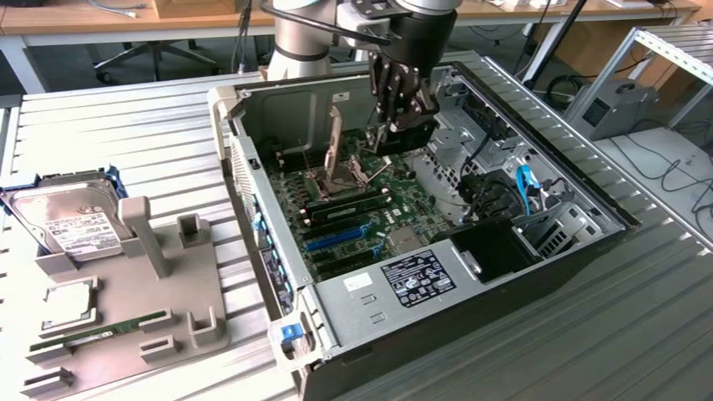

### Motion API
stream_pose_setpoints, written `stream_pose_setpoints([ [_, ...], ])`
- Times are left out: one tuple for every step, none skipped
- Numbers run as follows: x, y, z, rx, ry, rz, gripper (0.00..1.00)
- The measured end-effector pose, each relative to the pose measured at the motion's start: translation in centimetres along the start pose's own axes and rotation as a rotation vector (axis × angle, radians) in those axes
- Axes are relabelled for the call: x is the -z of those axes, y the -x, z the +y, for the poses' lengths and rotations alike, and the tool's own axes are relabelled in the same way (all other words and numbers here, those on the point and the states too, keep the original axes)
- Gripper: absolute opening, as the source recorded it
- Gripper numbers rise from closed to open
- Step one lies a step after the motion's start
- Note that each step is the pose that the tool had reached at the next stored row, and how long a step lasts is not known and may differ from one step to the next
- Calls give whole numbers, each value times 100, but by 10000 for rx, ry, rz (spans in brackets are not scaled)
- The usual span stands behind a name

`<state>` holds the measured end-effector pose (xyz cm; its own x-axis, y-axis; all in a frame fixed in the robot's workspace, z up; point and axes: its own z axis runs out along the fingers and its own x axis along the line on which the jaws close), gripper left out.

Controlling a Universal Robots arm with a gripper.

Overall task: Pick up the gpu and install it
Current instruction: 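Insert the gpu into the slot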

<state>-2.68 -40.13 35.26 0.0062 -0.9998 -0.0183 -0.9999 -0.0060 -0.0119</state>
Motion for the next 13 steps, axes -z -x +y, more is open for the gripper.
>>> stream_pose_setpoints([
  [0, -3, 0, 0, 0, 0, 26],
  [0, -6, 0, 0, 0, 1, 26],
  [0, -9, 0, 0, 0, 1, 26],
  [0, -11, 0, 0, 0, 0, 26],
  [0, -14, 0, 0, 0, 1, 26],
  [0, -16, 0, 0, 0, 1, 26],
  [-1, -19, 0, 0, 0, 1, 26],
  [-1, -21, 0, 0, 0, 0, 26],
  [-1, -23, 0, -1, 0, 0, 26],
  [-1, -25, 0, 0, 0, 0, 26],
  [-2, -27, 0, 0, 0, 0, 26],
  [-2, -30, 0, 0, 0, 0, 26],
  [-2, -32, 0, 0, 0, 0, 26],
])
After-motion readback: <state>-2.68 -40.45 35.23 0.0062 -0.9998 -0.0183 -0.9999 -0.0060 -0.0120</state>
